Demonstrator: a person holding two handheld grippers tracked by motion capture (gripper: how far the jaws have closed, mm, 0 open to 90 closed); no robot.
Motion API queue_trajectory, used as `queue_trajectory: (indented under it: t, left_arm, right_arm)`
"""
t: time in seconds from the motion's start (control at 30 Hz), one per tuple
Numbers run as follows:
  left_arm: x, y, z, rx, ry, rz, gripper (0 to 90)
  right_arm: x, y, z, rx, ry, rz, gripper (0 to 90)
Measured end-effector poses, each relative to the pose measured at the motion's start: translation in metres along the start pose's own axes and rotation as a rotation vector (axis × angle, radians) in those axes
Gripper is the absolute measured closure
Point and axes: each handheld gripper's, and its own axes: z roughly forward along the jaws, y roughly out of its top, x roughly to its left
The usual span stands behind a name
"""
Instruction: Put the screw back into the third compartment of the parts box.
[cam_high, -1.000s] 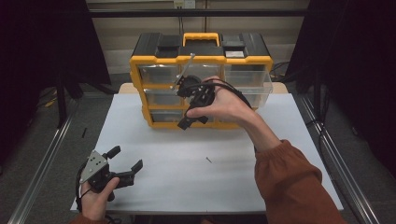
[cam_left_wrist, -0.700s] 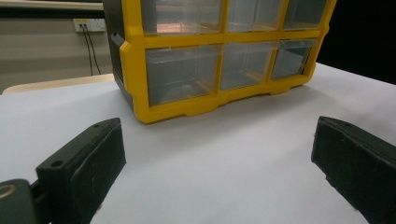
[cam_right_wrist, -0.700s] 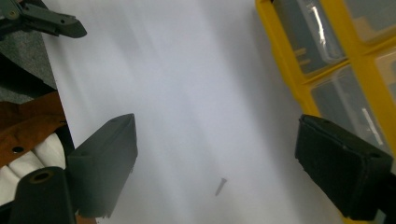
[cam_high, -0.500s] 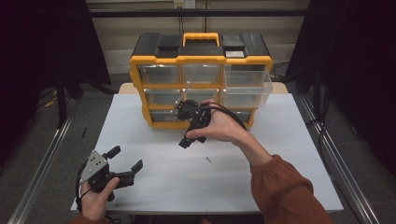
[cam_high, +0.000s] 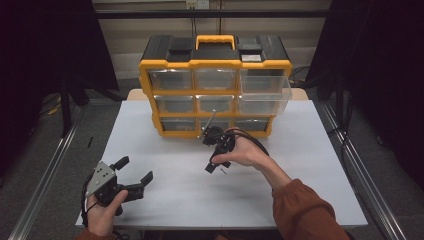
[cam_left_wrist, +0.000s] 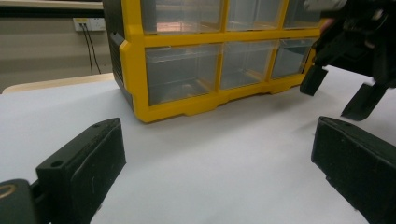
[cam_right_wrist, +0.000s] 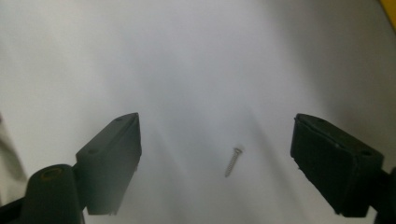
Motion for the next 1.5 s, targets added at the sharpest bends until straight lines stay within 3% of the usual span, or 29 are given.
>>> queue_trajectory:
  t: [0.17, 0.4, 0.67, 0.77, 1.17, 1.5]
  left_arm:
    - [0.000, 0.000, 0.000, 0.002, -0.001, -0.005, 2.8]
    - [0.000, 0.000, 0.000, 0.003, 0.001, -0.004, 2.8]
    - [0.000, 0.000, 0.000, 0.001, 0.000, -0.003, 2.8]
    - [0.000, 0.000, 0.000, 0.006, -0.002, -0.005, 2.8]
    - [0.000, 0.000, 0.000, 0.000, -0.002, -0.001, 2.8]
    - [-0.001, 0.000, 0.000, 0.002, 0.000, -0.003, 2.8]
  right_arm:
    - [-0.011, -0.008, 0.013, 0.040, -0.015, 0.029, 20.5]
    - [-0.018, -0.015, 0.024, 0.067, 0.000, 0.057, 24.4]
    - [-0.018, -0.019, 0.032, 0.107, 0.000, 0.061, 43.9]
    - [-0.017, -0.019, 0.035, 0.120, 0.004, 0.046, 49.1]
    - [-0.010, -0.018, 0.037, 0.140, -0.078, -0.005, 61.7]
    - [-0.008, -0.017, 0.037, 0.155, -0.088, -0.020, 71.2]
